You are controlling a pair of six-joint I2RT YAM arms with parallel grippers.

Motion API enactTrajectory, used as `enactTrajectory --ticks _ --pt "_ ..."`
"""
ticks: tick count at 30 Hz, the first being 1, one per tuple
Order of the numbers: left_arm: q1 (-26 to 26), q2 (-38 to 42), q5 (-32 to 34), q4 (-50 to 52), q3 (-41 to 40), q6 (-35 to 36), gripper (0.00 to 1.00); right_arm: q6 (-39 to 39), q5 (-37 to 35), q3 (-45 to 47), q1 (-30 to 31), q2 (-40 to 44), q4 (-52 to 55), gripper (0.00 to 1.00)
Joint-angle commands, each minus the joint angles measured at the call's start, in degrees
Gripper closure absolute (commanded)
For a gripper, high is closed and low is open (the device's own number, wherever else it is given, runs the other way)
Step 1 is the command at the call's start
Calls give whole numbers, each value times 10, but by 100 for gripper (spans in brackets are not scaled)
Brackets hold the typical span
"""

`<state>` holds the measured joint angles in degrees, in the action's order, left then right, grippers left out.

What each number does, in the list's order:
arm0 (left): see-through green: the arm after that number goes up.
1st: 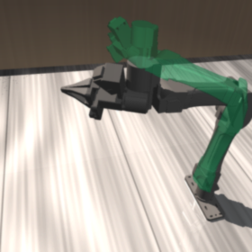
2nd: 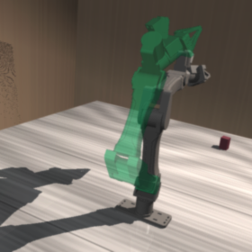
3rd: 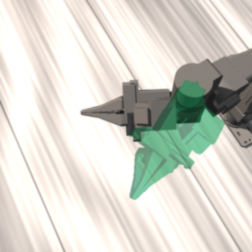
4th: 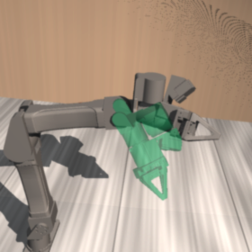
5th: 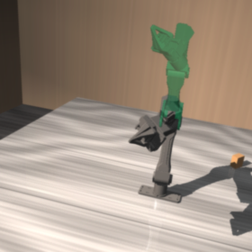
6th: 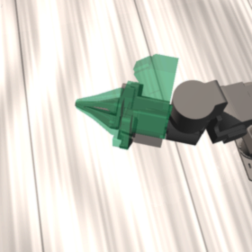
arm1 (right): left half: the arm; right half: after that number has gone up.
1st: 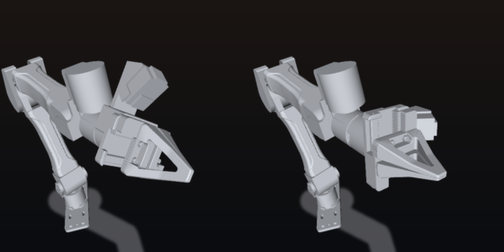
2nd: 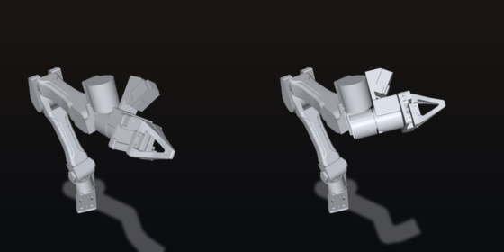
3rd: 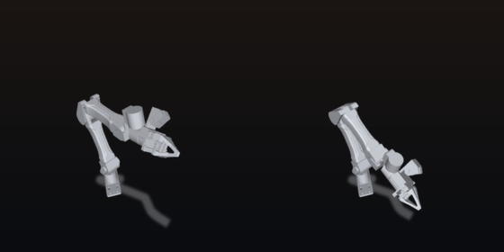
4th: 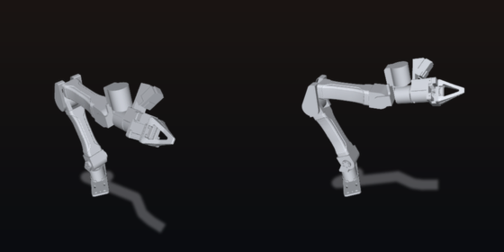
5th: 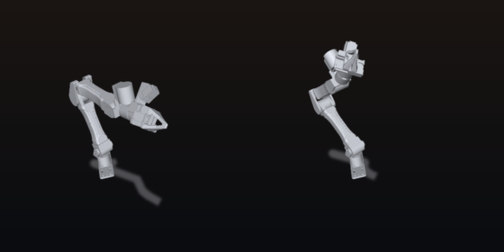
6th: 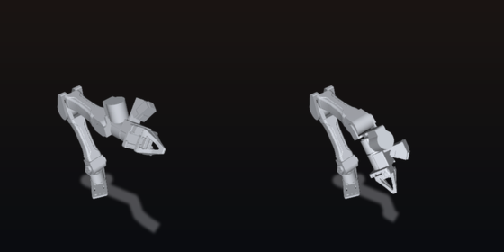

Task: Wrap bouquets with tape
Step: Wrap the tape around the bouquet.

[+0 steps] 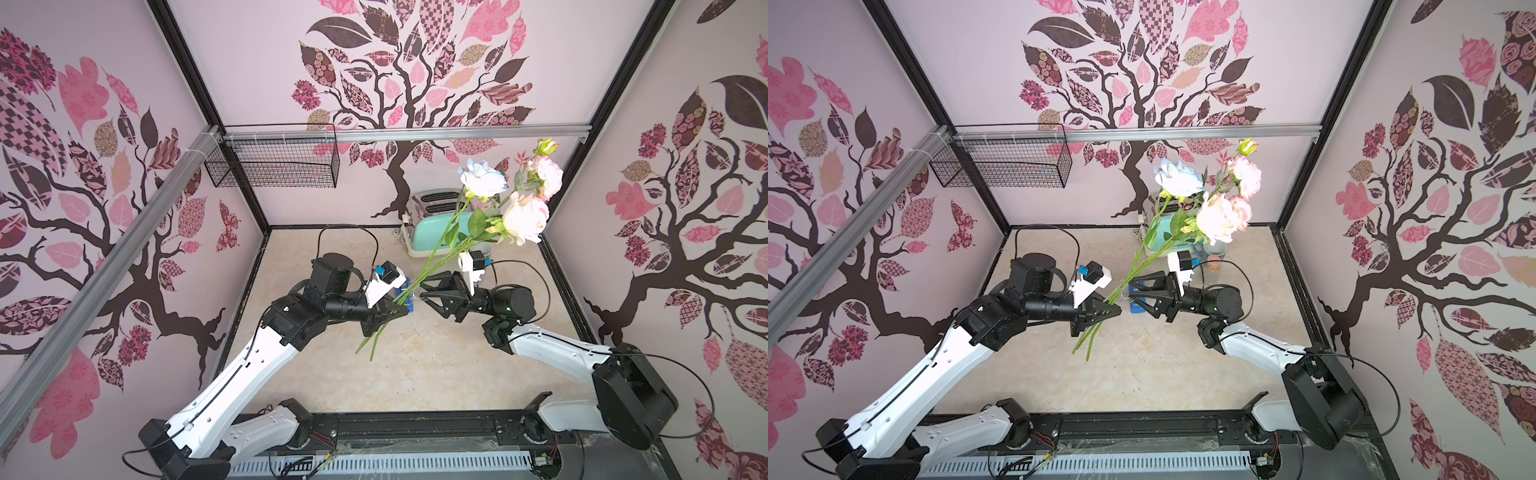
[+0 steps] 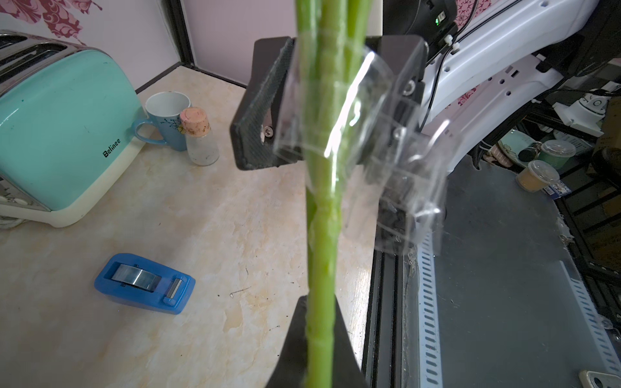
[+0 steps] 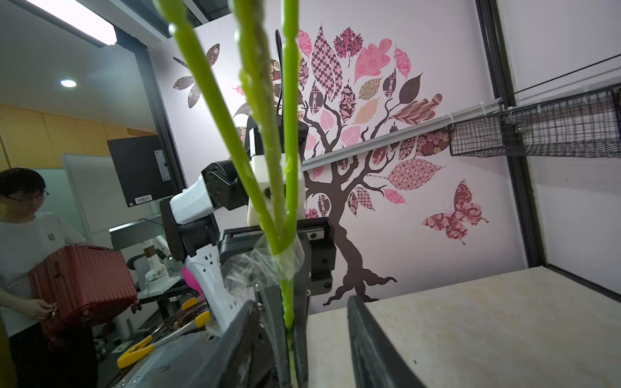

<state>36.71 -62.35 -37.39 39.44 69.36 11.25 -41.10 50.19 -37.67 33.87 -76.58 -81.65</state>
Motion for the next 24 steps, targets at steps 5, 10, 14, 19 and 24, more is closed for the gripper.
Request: enactTrajectory --ticks 5,10,14,19,24 --pt "-2 1 -1 -21 -10 -3 100 -4 7 -35 12 -14 -20 46" --pt "-2 -4 9 -11 -12 0 100 2 2 -42 22 -20 -6 40" --pt "-1 -6 23 -9 -13 0 100 28 -16 -50 38 -24 40 38" --pt "1 -7 48 0 -18 7 100 36 -68 -59 44 -33 86 37" --pt "12 -8 96 0 -26 14 100 56 -127 -66 57 -35 134 37"
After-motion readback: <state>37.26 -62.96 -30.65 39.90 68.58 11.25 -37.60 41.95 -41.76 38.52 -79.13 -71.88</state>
